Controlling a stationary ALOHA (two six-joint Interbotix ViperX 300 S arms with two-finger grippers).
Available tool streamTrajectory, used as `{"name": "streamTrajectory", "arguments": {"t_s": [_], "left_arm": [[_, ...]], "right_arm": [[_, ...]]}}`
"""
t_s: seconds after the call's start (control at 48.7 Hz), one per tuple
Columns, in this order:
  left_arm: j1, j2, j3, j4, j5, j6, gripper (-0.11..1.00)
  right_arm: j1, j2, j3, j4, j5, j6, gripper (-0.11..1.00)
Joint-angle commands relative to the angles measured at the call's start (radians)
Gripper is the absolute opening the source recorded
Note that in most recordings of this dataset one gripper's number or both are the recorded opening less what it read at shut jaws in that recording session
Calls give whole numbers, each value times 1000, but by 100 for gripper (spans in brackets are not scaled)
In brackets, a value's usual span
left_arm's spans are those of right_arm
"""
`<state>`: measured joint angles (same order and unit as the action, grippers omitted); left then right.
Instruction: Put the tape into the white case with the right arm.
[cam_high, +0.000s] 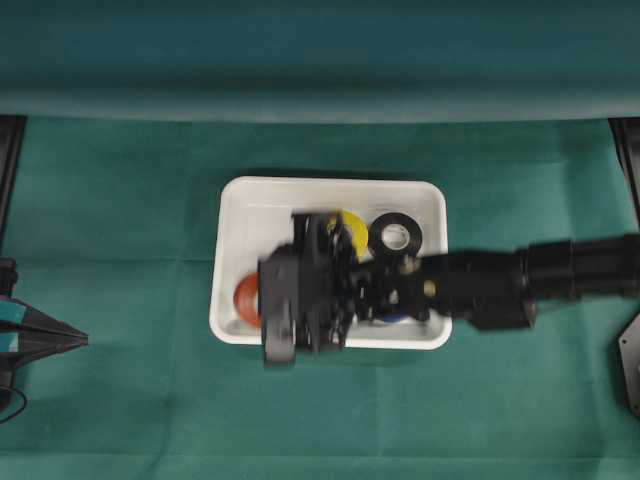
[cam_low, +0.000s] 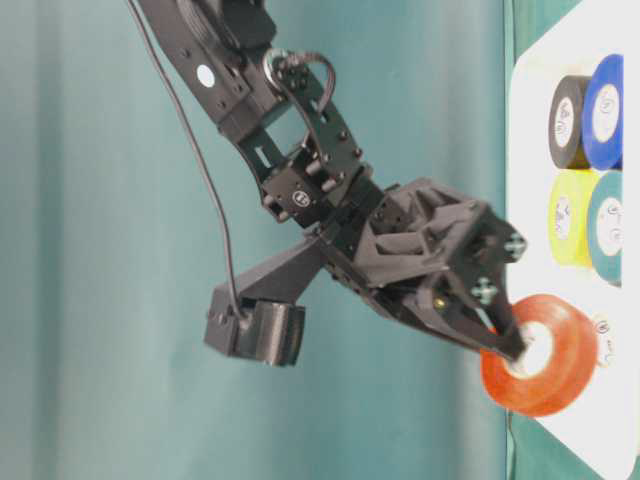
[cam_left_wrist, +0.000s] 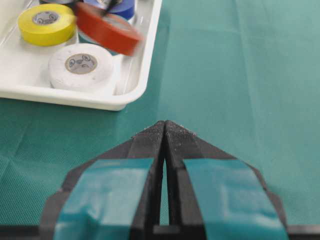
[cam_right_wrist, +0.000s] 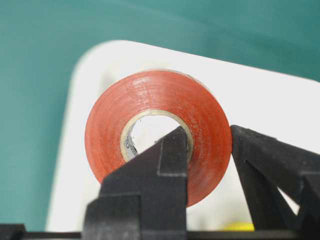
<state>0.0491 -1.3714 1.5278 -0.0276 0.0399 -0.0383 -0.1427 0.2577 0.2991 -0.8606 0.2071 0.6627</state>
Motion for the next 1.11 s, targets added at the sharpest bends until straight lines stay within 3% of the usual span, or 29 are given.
{"name": "streamTrajectory", "arguments": {"t_s": [0.0,0.328,0.944,1.006,1.088], "left_arm": [[2,8,-14,2,-5,2,0],[2,8,-14,2,-5,2,0],[2,8,-14,2,-5,2,0],[2,8,-14,2,-5,2,0],[2,8,-14,0,-5,2,0]], "right_arm": [[-32,-48,-23,-3,-28,-3,2],[-137,-40,-6,-3,-48,-72,2],[-164,-21,-8,-3,-49,-74,2],[-164,-21,-9,-5,-46,-74,9],[-164,-21,-11,-3,-44,-74,27]]}}
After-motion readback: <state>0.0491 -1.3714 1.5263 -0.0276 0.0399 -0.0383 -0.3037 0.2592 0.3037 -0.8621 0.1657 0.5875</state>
